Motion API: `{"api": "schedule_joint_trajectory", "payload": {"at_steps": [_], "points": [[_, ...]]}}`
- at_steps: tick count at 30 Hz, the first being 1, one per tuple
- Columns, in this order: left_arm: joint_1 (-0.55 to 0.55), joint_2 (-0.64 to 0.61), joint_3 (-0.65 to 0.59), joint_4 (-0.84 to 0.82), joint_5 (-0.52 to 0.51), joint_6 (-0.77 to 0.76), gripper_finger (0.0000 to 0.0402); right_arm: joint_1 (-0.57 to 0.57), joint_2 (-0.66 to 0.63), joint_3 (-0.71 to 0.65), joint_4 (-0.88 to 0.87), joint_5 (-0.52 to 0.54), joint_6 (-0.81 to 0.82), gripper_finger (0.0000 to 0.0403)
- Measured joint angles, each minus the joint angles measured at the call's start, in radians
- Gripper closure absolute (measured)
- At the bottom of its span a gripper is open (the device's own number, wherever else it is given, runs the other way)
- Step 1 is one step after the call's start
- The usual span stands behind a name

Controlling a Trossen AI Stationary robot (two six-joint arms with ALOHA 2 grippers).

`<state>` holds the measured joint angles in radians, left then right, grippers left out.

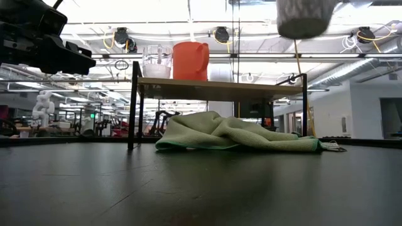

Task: Stack small to large cups/mugs on shelf
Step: Put white cup on the shelf

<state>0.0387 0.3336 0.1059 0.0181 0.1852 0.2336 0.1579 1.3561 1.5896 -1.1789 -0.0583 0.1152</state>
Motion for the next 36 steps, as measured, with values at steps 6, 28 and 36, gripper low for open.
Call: {"api": "schedule_joint_trajectory", "payload": {"at_steps": [6,28,36], "points": [[0.0,0.0,0.0,0.0,0.0,0.003,0.0376,-0.027,0.004,0.077,-0.041,-0.018,-0.041,0.0393],[0.0,0.0,0.0,-0.002,0.0,0.006,0.0376,-0.133,0.115,0.283,-0.238,-0.02,-0.077,0.0393],[0.0,0.0,0.0,-0.017,0.0,0.005,0.0376,-0.133,0.115,0.283,-0.237,-0.018,-0.058,0.0393]]}}
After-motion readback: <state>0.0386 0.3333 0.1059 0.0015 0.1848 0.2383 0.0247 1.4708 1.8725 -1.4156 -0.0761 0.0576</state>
